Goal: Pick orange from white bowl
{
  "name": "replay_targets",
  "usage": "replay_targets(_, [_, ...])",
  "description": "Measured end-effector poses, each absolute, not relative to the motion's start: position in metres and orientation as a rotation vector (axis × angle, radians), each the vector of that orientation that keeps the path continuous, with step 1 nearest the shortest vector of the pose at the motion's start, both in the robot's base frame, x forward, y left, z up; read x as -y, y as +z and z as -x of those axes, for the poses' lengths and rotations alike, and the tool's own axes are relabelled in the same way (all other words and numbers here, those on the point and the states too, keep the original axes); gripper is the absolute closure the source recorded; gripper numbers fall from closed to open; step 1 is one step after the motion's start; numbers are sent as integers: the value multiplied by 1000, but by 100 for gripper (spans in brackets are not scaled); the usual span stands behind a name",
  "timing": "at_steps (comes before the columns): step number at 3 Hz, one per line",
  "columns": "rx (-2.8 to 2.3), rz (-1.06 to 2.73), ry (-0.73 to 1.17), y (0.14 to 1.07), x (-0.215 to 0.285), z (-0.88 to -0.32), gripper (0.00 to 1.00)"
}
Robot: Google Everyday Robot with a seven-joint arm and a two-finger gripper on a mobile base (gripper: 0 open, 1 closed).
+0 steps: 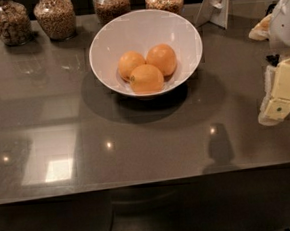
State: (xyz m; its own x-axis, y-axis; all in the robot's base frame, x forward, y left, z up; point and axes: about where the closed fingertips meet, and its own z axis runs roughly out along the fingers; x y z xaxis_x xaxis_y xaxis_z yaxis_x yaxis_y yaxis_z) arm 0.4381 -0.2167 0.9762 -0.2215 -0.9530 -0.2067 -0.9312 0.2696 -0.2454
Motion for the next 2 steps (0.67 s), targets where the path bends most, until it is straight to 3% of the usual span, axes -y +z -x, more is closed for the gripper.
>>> replay_targets(2, [-2178,1704,-78,979,214,-445,0])
